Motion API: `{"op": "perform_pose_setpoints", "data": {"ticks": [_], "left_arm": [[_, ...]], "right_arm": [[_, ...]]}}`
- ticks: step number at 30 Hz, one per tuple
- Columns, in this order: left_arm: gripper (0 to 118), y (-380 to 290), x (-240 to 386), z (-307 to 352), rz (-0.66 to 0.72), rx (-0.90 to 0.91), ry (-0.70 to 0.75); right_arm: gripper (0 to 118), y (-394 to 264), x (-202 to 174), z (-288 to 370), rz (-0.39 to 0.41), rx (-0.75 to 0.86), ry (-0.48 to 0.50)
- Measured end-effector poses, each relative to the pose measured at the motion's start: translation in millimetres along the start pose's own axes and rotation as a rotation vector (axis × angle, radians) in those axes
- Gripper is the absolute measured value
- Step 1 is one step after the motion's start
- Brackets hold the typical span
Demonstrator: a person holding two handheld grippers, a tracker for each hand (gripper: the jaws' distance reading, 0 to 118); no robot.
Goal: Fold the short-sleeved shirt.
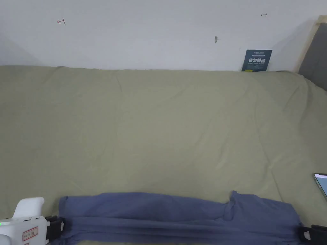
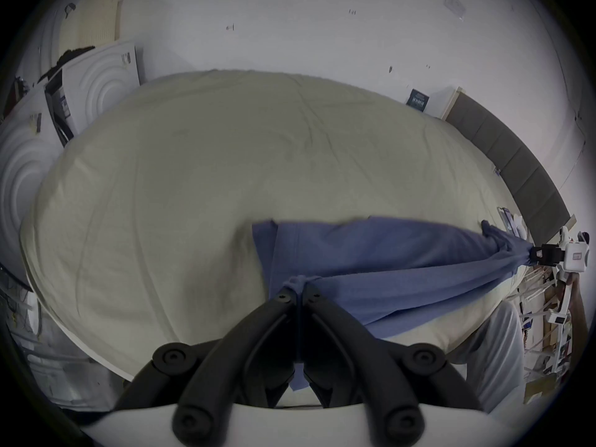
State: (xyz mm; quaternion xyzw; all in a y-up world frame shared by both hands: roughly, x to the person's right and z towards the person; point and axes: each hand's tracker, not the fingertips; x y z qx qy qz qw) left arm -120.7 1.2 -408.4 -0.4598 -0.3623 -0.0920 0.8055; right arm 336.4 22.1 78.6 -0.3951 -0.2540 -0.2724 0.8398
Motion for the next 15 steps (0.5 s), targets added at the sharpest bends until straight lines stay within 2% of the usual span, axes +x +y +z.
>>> {"op": "perform_pose_setpoints", "data": {"ticks": [3, 4, 5, 6, 7, 8, 9, 10, 11, 15], "left_arm": [[0, -2.0, -3.0, -3.5, 0.024, -0.007, 0.003], [0, -1.3, -4.0, -1.9, 0.032, -0.004, -0.003], [10, -1.1, -2.6, -1.0, 0.035, -0.001, -0.004], [56, -0.7, -0.2, 1.4, 0.019, -0.004, -0.006], [103, 2.0, -5.1, 0.9, 0.003, -0.008, -0.002], [118, 3.3, -5.8, 0.0, -0.012, -0.023, 0.018], [115, 1.0, -8.0, -0.9, -0.026, -0.082, 0.055], [115, 0.7, -9.1, 9.8, -0.044, -0.002, 0.076], [115, -0.1, -11.1, 11.8, -0.051, -0.046, 0.072], [115, 6.4, -35.3, 23.7, 0.017, -0.051, 0.083]], "right_arm": [[1, -1.6, 8.5, -10.7, -0.014, -0.020, -0.007], [3, -4.6, 3.6, -4.6, -0.042, -0.012, -0.031], [17, -4.6, 2.3, -3.5, -0.039, -0.016, -0.030], [63, -4.4, 0.6, -2.4, -0.040, -0.022, -0.039], [102, -3.8, -1.6, -0.4, -0.038, -0.024, -0.089], [118, -3.0, 0.4, -2.9, -0.041, -0.023, -0.150], [116, -3.3, 1.5, -2.8, -0.033, -0.032, -0.144], [116, -3.8, -0.4, 0.5, -0.043, -0.028, -0.144], [116, -4.6, -1.3, 9.2, -0.048, 0.002, -0.149], [116, -7.3, -14.4, -3.5, -0.062, 0.033, -0.134]]}}
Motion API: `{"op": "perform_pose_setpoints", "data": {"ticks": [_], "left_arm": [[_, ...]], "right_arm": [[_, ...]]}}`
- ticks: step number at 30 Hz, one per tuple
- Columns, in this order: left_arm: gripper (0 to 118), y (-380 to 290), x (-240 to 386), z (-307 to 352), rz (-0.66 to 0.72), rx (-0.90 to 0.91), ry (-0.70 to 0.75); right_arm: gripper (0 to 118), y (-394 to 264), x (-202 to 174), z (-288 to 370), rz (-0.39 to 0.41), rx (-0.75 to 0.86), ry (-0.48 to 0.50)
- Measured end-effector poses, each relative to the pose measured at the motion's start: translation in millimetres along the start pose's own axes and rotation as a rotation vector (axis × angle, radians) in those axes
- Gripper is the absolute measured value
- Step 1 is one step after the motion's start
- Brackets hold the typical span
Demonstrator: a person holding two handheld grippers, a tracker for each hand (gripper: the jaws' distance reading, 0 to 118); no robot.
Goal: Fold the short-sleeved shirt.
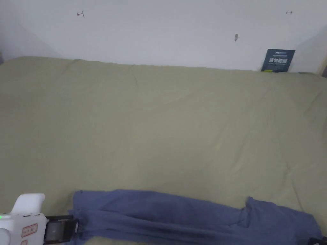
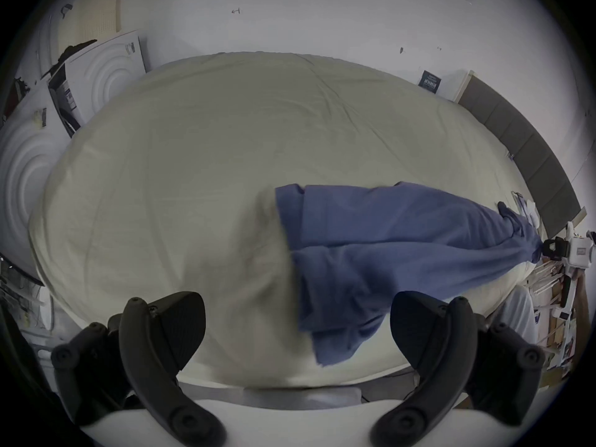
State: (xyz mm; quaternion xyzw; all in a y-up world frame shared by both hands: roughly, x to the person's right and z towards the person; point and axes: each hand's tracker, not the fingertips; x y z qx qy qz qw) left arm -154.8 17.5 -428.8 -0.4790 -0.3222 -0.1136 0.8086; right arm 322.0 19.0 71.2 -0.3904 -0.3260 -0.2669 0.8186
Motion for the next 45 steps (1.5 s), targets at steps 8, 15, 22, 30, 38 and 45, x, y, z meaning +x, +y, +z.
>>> {"op": "perform_pose_setpoints", "data": {"ticks": [8, 15, 22, 30, 38, 45], "left_arm": [[1, 22.3, -15.5, 2.8, 0.204, 0.017, -0.078], [103, 34.3, -24.4, -10.5, 0.270, -0.086, -0.312], [118, 45.7, -43.4, -65.6, 0.393, -0.216, -0.556], [114, 41.5, -26.7, -119.4, 0.487, -0.283, -0.849], [8, 34.1, -25.5, -124.1, 0.463, -0.208, -0.719], [6, 36.7, -10.5, -93.1, 0.433, -0.212, -0.657]], "right_arm": [[0, 4.6, -75.4, 32.2, 0.113, 0.091, 0.082], [0, 2.8, -98.0, 30.4, 0.091, 0.105, 0.133], [0, -3.3, -116.5, 29.3, 0.058, 0.089, 0.174], [0, -7.1, -121.9, 28.8, 0.017, 0.069, 0.160], [0, -6.2, -117.6, 32.8, 0.005, 0.070, 0.165], [0, -1.6, -122.1, 39.1, -0.005, 0.099, 0.193]]}}
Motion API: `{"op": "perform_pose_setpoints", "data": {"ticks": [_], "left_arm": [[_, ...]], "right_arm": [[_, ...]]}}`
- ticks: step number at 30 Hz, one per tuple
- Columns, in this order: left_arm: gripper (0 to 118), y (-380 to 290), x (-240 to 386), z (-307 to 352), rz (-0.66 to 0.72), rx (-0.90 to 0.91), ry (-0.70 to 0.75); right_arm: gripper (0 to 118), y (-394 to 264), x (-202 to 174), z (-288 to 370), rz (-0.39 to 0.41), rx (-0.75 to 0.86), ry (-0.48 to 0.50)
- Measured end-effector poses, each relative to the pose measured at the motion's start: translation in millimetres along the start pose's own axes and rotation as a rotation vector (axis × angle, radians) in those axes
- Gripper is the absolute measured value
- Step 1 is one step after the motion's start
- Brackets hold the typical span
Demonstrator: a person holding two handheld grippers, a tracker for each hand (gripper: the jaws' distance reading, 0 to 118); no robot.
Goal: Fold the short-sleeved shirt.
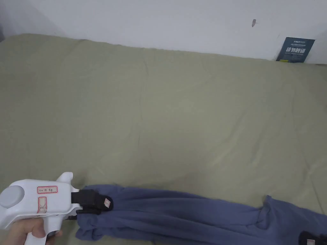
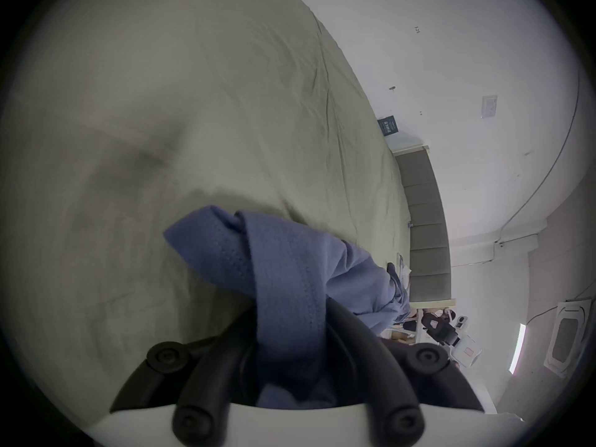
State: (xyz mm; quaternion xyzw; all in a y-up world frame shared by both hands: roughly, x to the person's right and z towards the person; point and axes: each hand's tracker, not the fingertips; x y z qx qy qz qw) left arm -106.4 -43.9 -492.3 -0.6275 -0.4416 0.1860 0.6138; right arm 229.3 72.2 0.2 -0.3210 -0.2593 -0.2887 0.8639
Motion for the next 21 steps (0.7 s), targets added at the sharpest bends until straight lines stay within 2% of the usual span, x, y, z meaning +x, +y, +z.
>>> {"op": "perform_pose_setpoints", "data": {"ticks": [9, 15, 19, 21], "left_arm": [[6, -7.9, 4.9, 64.5, 0.038, 0.112, 0.051], [6, 10.8, -30.3, 137.1, 0.108, 0.254, 0.170], [6, 5.4, -11.7, 137.3, 0.084, 0.237, 0.192], [6, 0.7, 9.8, 129.7, 0.028, 0.219, 0.242]], "right_arm": [[0, 6.6, -3.2, 3.8, 0.021, 0.030, 0.034], [0, 9.1, -5.3, 3.1, 0.034, 0.042, 0.055], [0, 8.4, -8.4, 0.7, 0.040, 0.032, 0.058], [0, 7.4, -12.0, 1.0, 0.041, 0.031, 0.061]]}}
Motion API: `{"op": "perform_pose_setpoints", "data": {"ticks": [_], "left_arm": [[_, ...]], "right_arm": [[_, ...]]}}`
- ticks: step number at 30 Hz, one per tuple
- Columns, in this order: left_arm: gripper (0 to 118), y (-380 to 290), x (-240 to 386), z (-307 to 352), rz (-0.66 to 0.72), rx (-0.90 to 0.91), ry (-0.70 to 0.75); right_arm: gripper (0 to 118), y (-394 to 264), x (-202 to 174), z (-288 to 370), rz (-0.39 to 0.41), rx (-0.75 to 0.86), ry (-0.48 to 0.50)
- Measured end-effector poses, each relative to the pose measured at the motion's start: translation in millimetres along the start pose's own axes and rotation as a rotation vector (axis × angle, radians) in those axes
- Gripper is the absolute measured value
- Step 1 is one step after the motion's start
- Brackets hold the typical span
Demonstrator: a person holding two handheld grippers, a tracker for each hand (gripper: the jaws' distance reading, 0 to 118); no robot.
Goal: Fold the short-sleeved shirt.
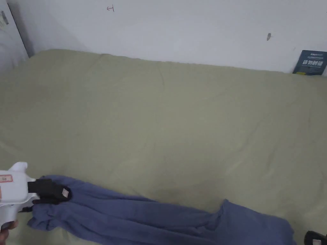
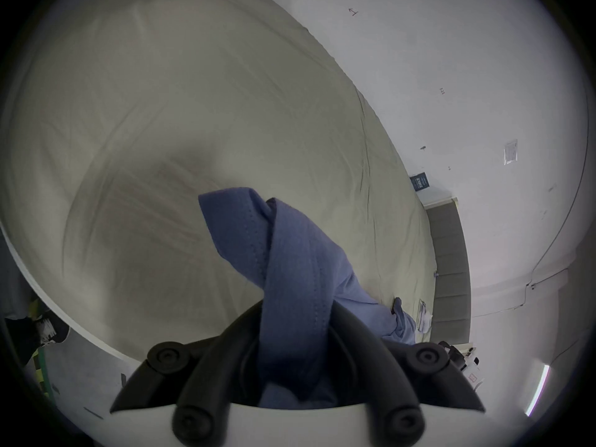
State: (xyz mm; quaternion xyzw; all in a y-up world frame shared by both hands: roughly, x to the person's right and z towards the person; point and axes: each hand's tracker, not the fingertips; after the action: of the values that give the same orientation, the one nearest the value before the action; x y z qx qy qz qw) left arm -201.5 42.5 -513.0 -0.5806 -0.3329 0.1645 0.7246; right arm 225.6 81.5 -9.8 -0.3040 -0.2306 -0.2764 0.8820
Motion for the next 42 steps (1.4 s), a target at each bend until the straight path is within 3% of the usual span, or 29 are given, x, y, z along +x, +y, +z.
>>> {"op": "perform_pose_setpoints", "data": {"ticks": [3, 9, 16, 23, 24, 25, 26, 27, 32, 33, 34, 36, 39, 42], "left_arm": [[6, -13.5, 39.4, 0.5, -0.055, 0.002, -0.019], [6, -58.0, 125.6, -20.6, -0.293, -0.044, 0.010], [6, -89.8, 173.0, -97.7, -0.424, -0.133, 0.099], [7, -122.4, 189.7, -164.3, -0.458, -0.208, 0.174], [19, -124.8, 190.2, -166.6, -0.456, -0.198, 0.210], [52, -125.7, 190.3, -163.9, -0.469, -0.187, 0.197], [96, -121.7, 190.5, -166.8, -0.469, -0.183, 0.164], [118, -121.9, 192.4, -161.9, -0.462, -0.194, 0.153], [111, -120.2, 217.4, -76.3, -0.484, -0.102, 0.012], [102, -118.9, 214.6, -61.9, -0.460, -0.082, -0.002], [82, -105.3, 193.7, -60.2, -0.435, -0.058, -0.025], [0, -95.7, 172.3, -48.8, -0.395, -0.009, -0.005], [0, -90.4, 159.0, -57.3, -0.404, -0.014, 0.090], [0, -91.0, 143.8, -89.4, -0.336, -0.089, 0.026]], "right_arm": [[0, -2.1, -0.4, 2.1, -0.003, 0.001, 0.008], [0, -13.3, -1.3, 5.0, -0.007, 0.022, 0.023], [0, -29.3, -1.2, 1.4, -0.030, 0.007, 0.045], [0, -37.4, 10.4, 6.6, -0.072, 0.005, 0.035], [0, -38.7, 13.6, 6.9, -0.078, 0.003, 0.032], [0, -39.5, 16.2, 7.8, -0.085, 0.001, 0.029], [0, -40.3, 18.3, 8.7, -0.090, 0.002, 0.028], [0, -42.1, 21.5, 8.5, -0.096, 0.002, 0.025], [0, -41.7, 24.1, 8.1, -0.107, -0.010, 0.014], [0, -41.7, 24.1, 7.1, -0.110, -0.011, 0.013], [0, -41.8, 24.0, 5.8, -0.115, -0.012, 0.014], [0, -44.1, 25.9, 2.2, -0.127, -0.012, 0.022], [0, -44.7, 22.4, -0.8, -0.131, -0.015, 0.034], [0, -45.1, 17.3, -0.4, -0.121, -0.019, 0.040]]}}
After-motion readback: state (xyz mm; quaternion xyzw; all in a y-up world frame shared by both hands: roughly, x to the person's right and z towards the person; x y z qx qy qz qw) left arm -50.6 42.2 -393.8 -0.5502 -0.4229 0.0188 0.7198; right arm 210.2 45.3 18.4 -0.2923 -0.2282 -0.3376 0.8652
